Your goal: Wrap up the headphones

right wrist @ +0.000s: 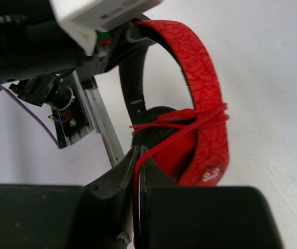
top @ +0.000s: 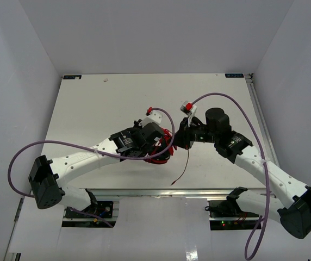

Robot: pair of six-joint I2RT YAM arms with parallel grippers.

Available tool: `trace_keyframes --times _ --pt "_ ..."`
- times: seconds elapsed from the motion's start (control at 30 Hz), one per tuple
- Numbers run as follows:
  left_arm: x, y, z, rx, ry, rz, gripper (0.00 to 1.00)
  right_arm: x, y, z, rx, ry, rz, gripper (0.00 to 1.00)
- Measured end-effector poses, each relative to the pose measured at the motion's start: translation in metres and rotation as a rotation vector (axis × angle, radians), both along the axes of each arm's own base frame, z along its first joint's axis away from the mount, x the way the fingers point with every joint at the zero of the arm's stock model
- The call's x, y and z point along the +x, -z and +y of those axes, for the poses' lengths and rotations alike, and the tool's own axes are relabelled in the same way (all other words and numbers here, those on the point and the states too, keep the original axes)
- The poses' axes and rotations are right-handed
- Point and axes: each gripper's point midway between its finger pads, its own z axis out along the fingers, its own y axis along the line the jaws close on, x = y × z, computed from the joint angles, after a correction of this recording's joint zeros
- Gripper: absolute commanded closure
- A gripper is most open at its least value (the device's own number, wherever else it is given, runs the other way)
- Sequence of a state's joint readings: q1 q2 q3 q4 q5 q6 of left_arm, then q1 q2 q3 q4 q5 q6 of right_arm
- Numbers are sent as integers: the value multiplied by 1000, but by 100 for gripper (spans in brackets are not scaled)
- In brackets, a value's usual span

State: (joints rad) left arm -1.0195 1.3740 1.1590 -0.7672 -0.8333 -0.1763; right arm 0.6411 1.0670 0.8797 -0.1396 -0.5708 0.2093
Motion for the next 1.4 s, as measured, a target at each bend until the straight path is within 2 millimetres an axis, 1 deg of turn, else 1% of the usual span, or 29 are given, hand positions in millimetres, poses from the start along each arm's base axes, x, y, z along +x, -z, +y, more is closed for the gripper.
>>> trace_keyframes --times 0.17,0.33,0.47,0.5,0.67,0.73,0.83,0.97,1.13,1.27,1.4 --pt "0 1 -6 -57 -65 8 100 -17 -2 10 48 -19 -6 91" --pt "-5 4 -8 -130 -143 35 100 -31 13 19 56 -10 7 91" --pt "-10 2 -6 -184 -197 52 100 -36 24 25 55 10 12 92" --pt "-10 2 -6 -200 -212 55 100 -35 24 27 60 27 7 92" --pt "-17 2 -2 -256 -269 66 100 -52 30 37 81 22 -8 91" --pt "-18 1 -1 -283 -287 67 100 -54 31 39 89 37 -16 91" --pt "-21 -5 -1 -346 -308 63 100 -58 37 43 86 61 -25 90" --pt "-25 -22 3 -447 -324 42 100 -66 47 46 81 68 -24 90" --pt "-27 -38 8 -541 -346 16 100 -69 58 46 73 93 -30 91" --pt "-29 -43 9 -589 -350 14 100 -69 71 43 55 126 -38 91" --pt "-32 -43 9 -618 -351 20 100 -66 79 42 51 157 -53 89"
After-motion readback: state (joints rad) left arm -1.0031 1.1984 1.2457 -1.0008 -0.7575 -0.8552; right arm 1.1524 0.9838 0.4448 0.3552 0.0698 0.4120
